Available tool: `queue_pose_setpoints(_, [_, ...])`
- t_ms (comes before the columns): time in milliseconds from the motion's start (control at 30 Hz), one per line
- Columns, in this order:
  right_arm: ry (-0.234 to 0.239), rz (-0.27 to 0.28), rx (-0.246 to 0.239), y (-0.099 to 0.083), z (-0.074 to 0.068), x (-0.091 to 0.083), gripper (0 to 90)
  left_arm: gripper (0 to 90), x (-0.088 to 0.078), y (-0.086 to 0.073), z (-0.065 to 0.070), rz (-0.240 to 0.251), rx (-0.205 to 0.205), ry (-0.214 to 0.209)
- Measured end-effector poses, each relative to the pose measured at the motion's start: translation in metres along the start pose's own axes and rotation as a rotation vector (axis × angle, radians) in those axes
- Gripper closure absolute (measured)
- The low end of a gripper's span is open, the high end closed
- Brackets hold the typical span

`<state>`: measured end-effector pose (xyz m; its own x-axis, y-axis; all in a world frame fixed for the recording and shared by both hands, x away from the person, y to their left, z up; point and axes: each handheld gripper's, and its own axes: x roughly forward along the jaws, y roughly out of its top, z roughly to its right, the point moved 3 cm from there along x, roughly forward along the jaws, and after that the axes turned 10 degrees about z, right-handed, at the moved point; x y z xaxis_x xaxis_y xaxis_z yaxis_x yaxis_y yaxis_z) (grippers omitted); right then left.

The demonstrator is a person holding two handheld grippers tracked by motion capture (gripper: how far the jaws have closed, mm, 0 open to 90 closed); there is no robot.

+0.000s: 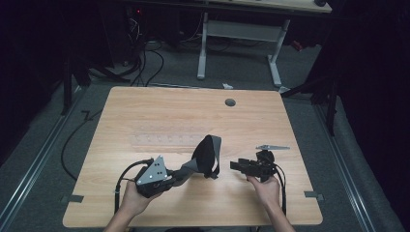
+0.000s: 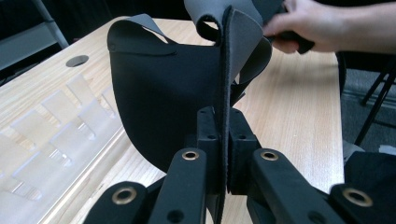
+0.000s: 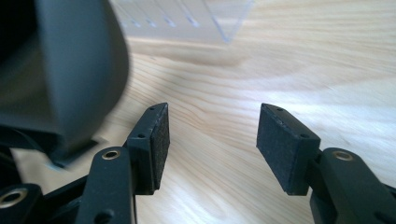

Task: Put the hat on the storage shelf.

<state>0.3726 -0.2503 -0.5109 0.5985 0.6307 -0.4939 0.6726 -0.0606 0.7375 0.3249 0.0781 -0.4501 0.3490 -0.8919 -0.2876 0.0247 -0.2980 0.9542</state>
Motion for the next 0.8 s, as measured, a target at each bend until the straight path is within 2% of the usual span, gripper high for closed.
queue_pose_setpoints(167, [-0.094, 0.015, -0.082, -0.007, 0.005, -0.002, 45.6, 87.0, -0.005, 0.001, -0.004, 0.019, -0.017, 0.018])
queue_pose_setpoints(333, [-0.178, 0.049, -0.142, -0.01, 0.01, -0.006, 45.7, 87.0, -0.009, 0.003, -0.01, 0.036, -0.037, 0.034])
queue_pose_setpoints(600, [-0.334, 0.042, -0.266, -0.021, 0.018, -0.004, 47.1, 87.0, -0.018, 0.004, -0.021, 0.06, -0.064, 0.062])
queue_pose_setpoints(800, [-0.396, 0.068, -0.316, -0.024, 0.022, -0.004, 46.2, 87.0, -0.024, 0.004, -0.034, 0.079, -0.102, 0.095])
